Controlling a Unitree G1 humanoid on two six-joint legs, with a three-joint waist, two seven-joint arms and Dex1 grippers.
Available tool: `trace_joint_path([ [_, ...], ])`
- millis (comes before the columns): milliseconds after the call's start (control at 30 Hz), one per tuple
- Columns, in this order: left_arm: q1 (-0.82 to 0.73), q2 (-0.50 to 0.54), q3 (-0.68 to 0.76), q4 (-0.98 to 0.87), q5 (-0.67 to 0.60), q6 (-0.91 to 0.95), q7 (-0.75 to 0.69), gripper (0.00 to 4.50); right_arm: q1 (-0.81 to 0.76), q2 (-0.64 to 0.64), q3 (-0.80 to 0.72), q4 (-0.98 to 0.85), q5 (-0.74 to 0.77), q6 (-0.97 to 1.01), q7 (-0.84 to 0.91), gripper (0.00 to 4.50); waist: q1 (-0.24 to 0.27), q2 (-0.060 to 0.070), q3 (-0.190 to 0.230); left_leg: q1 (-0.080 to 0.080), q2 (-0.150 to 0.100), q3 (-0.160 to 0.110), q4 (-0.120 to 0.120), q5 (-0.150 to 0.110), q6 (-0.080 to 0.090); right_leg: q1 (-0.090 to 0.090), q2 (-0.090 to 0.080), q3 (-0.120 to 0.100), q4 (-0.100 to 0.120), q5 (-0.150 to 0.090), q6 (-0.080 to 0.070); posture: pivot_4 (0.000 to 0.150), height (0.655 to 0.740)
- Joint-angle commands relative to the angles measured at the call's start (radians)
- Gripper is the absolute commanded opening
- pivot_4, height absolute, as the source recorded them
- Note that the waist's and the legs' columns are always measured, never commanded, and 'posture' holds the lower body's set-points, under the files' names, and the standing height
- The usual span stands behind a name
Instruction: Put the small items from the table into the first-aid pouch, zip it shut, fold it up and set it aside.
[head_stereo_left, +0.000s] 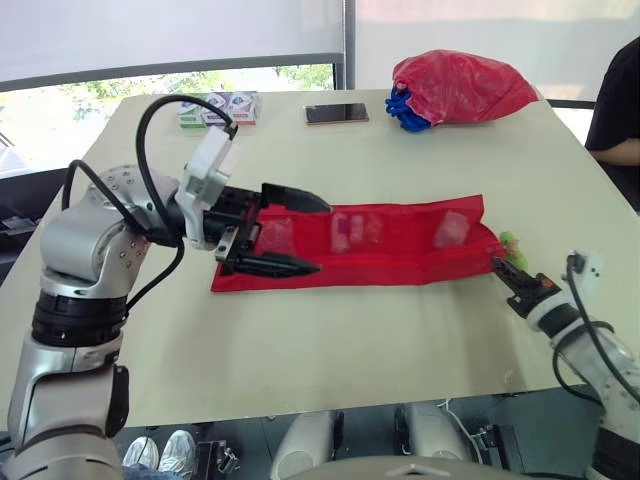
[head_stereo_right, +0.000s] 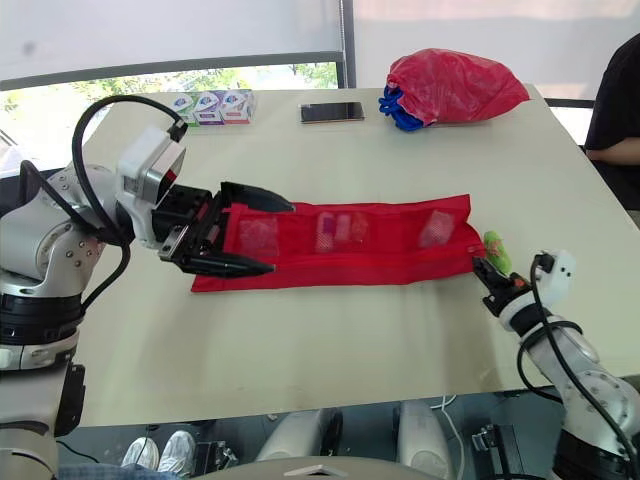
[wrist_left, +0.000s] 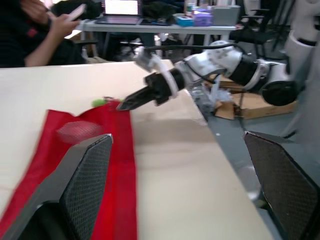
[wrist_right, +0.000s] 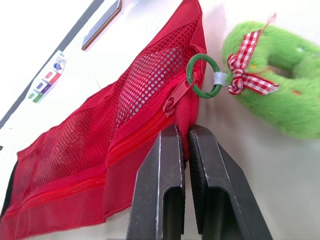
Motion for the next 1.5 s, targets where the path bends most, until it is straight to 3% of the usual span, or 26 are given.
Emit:
trace_joint_path([
  [33,-0.034,-0.009,-0.012,0.003,0.037,-0.008,0.044,4.50,0.034,-0.075,-0.089,-0.044,0.056,-0.014,0.022,0.20,-0.002,0.000,0.000,0.000,0.000,0.000,0.000,0.000,0.000,0.000,0.000,0.000,0.000,0.000,0.000,0.150,0.7400],
  [333,-0.055,-0.019,-0.051,0.042,0.186,-0.076,0.131,4.50,0.096,-0.275,-0.164,-0.019,0.158,0.007,0.104,0.20,-0.006,0.001,0.001,0.000,0.001,0.001,0.001,-0.002,0.004,0.000,0.001,0.001,0.000,0.000,0.000,0.150,0.7400],
  [500,-0.054,-0.026,-0.041,0.024,0.176,-0.065,0.139,4.50,0.070,-0.342,-0.145,-0.036,0.204,0.011,0.133,0.20,-0.003,0.000,0.001,0.000,0.001,0.000,0.002,-0.002,0.004,0.001,0.001,0.000,0.000,0.000,0.000,0.150,0.7400],
  [700,-0.052,-0.014,-0.018,0.029,0.156,-0.063,0.135,4.50,-0.089,-0.426,-0.065,-0.147,0.515,0.008,0.121,0.20,-0.010,0.002,0.002,-0.001,0.001,0.001,0.003,-0.002,0.004,0.000,0.000,0.001,0.000,0.000,0.000,0.150,0.7400],
  [833,-0.047,-0.002,-0.010,0.050,0.158,-0.084,0.108,4.50,-0.224,-0.461,0.093,-0.176,0.575,0.003,0.095,0.20,-0.006,-0.002,0.003,-0.001,0.003,-0.001,0.003,-0.002,0.004,0.001,0.001,-0.002,0.000,0.000,0.000,0.150,0.7400],
  [967,-0.081,-0.001,-0.003,0.111,0.178,-0.112,0.095,4.50,-0.410,-0.444,0.350,-0.150,0.431,0.056,0.101,0.20,-0.005,-0.004,0.004,-0.002,0.002,-0.001,0.005,0.000,0.001,0.001,0.000,-0.002,0.000,0.000,0.000,0.150,0.7400],
  [1067,-0.079,-0.002,-0.003,0.116,0.177,-0.116,0.088,4.50,-0.511,-0.410,0.611,-0.097,0.155,0.087,0.157,0.20,-0.005,-0.005,0.004,-0.002,0.002,-0.002,0.006,0.000,0.000,0.000,0.001,-0.003,0.000,0.000,0.000,0.150,0.7400],
  [1200,-0.059,0.002,0.008,0.094,0.163,-0.105,0.092,4.50,-0.579,-0.406,0.838,-0.044,-0.140,0.066,0.231,0.20,-0.004,-0.005,0.004,-0.005,0.001,-0.002,0.005,0.000,0.000,-0.002,0.000,-0.004,0.000,0.000,0.000,0.150,0.7400],
  [1367,-0.031,0.015,0.026,0.069,0.151,-0.091,0.104,4.50,-0.567,-0.436,0.951,-0.064,-0.322,0.054,0.333,0.20,-0.003,-0.005,0.004,-0.006,0.000,-0.002,0.007,0.000,0.000,-0.003,-0.001,-0.004,0.000,0.000,0.000,0.150,0.7400],
  [1500,-0.022,0.010,0.029,0.064,0.152,-0.091,0.109,4.50,-0.544,-0.436,0.921,-0.097,-0.367,0.023,0.398,0.20,-0.004,-0.005,0.004,-0.005,0.000,-0.003,0.006,0.000,0.000,-0.003,-0.001,-0.004,0.001,0.000,0.000,0.150,0.7400],
])
